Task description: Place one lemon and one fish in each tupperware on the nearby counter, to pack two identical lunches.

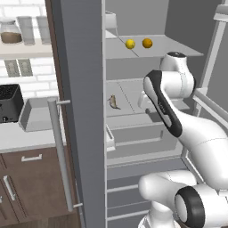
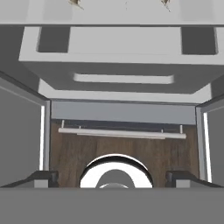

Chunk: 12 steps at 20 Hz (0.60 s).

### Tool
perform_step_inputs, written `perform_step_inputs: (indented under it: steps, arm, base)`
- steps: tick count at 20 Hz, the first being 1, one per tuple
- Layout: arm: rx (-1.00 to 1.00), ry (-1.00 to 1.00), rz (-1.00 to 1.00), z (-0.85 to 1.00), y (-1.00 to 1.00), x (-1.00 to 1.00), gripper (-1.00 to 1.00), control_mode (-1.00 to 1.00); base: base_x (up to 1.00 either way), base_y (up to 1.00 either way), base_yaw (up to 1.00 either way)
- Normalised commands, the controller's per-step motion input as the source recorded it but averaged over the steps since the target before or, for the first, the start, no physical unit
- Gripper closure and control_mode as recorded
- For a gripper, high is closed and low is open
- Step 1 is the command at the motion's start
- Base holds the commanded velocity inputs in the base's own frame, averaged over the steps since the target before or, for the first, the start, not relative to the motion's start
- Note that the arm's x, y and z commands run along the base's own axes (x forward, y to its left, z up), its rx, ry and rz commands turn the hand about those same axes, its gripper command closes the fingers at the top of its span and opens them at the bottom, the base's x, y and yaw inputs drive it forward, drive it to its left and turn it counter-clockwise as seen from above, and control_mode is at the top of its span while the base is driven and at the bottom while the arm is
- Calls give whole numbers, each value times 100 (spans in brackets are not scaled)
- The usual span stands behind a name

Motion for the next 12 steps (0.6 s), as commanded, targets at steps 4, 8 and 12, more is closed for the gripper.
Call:
perform_step_inputs:
  steps: [4, 8, 12]
  arm:
    - [0, -3, 0, 9, -6, -11, -100, -100]
    - [0, -33, 0, 4, -15, -12, -100, -100]
    - [-11, -10, -12, 0, -9, 18, -100, -100]
  base:
    - [0, 0, 0]
    - [0, 0, 0]
    - [0, 0, 0]
